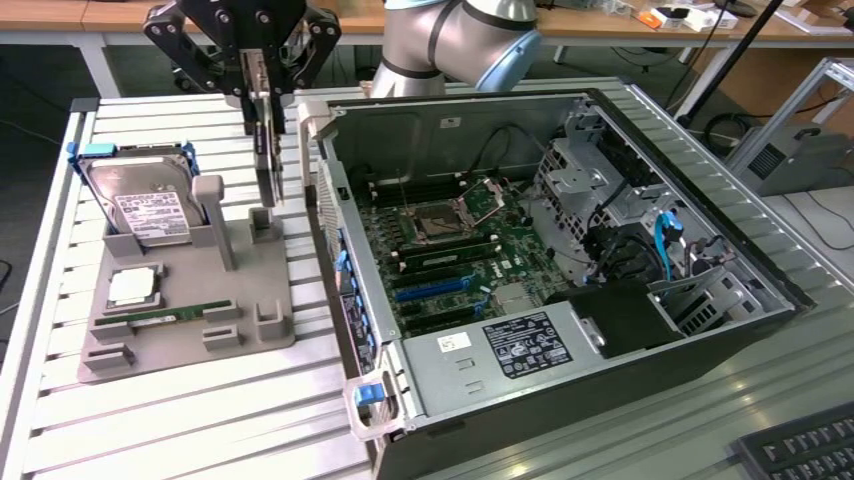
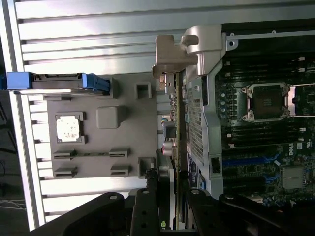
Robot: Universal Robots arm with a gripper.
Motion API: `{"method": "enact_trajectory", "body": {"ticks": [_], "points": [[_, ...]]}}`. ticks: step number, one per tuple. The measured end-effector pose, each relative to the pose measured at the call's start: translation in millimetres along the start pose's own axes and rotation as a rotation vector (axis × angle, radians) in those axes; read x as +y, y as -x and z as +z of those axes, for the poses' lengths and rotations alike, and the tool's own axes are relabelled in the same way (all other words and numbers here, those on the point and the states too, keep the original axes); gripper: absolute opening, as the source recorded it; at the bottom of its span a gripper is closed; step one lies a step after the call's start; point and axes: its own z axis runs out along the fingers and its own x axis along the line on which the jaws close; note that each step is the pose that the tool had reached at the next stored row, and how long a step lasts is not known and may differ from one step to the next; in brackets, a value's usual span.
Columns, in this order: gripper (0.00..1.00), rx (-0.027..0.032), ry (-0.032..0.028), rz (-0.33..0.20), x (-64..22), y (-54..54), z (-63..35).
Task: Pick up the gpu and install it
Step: 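Pick up the gpu and move the gpu toward the slot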
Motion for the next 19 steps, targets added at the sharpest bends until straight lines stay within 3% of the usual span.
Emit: {"method": "enact_trajectory", "body": {"ticks": [19], "points": [[0.27,0.0,0.0,0.0,0.5,6.8,0.2]]}}
